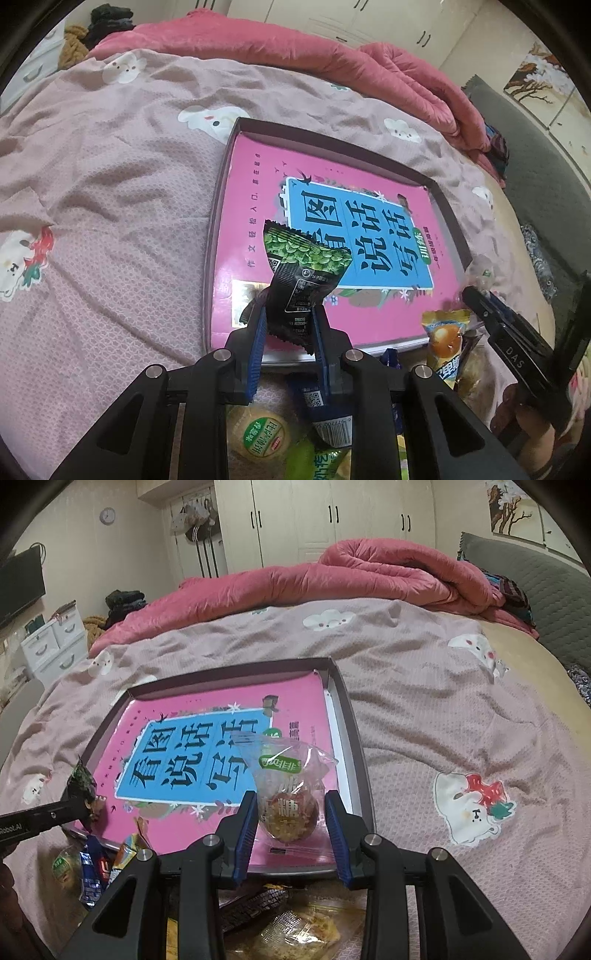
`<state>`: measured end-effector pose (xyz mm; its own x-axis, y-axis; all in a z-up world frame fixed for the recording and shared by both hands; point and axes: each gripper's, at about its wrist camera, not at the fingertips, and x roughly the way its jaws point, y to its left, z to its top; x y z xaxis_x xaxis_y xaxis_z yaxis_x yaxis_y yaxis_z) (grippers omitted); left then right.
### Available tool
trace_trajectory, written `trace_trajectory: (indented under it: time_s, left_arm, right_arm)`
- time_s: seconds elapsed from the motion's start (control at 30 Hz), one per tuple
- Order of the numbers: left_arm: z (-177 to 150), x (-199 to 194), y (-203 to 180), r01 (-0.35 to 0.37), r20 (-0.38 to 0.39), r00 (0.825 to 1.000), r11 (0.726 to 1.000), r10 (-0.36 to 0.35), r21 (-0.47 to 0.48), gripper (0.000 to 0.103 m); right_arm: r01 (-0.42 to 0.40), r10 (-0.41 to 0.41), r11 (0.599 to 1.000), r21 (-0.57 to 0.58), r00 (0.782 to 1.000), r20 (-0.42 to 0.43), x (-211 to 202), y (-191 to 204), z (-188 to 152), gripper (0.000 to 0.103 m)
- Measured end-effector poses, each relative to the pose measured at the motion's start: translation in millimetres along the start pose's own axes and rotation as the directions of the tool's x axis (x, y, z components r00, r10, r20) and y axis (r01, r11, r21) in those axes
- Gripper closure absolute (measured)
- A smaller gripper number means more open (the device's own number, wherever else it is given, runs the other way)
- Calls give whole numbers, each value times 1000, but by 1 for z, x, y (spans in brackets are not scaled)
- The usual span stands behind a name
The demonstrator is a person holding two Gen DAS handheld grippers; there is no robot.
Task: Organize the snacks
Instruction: 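Lift both held bags and carry them over the tray with both tools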
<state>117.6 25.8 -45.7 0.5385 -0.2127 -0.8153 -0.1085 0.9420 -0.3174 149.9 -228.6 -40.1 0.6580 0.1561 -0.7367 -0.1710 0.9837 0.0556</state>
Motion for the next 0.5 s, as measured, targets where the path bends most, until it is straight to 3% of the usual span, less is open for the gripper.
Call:
trace_trajectory:
  time_s: [0.5]
  left_arm:
    - [0, 3, -5, -27, -19, 999, 999, 27, 38, 77]
  right_arm:
    - [2, -2, 1000, 19, 999, -41, 6, -5, -3, 65]
